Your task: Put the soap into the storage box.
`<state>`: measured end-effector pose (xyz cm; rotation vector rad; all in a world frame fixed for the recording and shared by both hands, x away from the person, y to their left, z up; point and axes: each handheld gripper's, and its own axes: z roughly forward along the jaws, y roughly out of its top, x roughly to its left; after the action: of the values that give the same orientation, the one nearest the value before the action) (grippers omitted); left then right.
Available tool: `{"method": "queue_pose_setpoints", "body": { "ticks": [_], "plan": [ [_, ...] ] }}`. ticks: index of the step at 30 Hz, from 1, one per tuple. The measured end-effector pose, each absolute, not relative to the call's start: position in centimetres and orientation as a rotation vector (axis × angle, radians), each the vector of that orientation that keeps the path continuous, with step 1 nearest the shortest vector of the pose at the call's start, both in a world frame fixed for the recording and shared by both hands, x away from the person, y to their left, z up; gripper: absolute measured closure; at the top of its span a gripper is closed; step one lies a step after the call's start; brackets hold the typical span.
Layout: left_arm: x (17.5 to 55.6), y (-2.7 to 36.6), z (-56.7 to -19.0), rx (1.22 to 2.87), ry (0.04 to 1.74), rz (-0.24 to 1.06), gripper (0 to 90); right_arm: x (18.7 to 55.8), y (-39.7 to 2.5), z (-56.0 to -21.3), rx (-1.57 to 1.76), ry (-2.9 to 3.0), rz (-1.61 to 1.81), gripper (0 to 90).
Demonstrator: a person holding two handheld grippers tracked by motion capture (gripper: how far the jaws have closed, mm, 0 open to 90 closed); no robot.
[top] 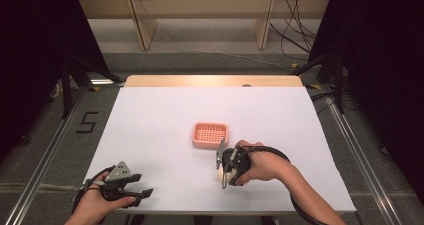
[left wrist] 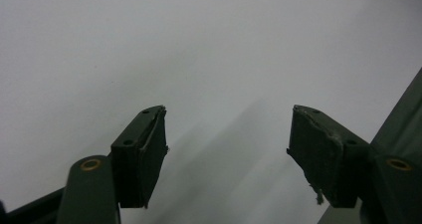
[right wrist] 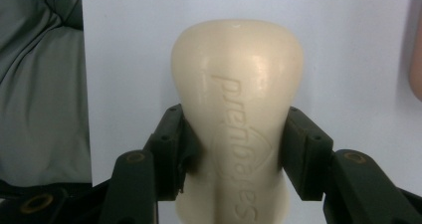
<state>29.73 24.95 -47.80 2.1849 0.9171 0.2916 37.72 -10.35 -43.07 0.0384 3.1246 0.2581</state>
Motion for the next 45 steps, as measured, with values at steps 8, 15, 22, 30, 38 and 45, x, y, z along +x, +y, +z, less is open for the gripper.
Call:
{"method": "queue_pose_setpoints", "body": {
  "ticks": [8,15,22,30,38,45],
  "plan": [
    [29.6,24.8,-47.8,2.166,0.933,0.267,30.8,37.8,-10.4,-42.9,0.1,3.111,0.274,50.6],
    [29.5,24.7,-47.9,2.161,0.946,0.254,30.8,38.5,-10.5,-42.7,0.072,3.087,0.279,50.6],
    [29.6,24.8,-47.8,2.173,0.939,0.259,30.8,38.7,-10.3,-42.2,0.134,3.088,0.275,50.6],
    [29.5,24.8,-47.8,2.169,0.941,0.26,30.8,39.1,-10.2,-42.0,0.156,3.084,0.262,50.6],
    [29.5,24.8,-47.8,2.168,0.944,0.26,30.8,39.7,-10.1,-41.7,0.123,3.076,0.28,50.6],
    [29.6,24.8,-47.8,2.175,0.938,0.251,30.8,39.8,-10.0,-41.6,0.193,3.08,0.27,50.6]
  ]
}}
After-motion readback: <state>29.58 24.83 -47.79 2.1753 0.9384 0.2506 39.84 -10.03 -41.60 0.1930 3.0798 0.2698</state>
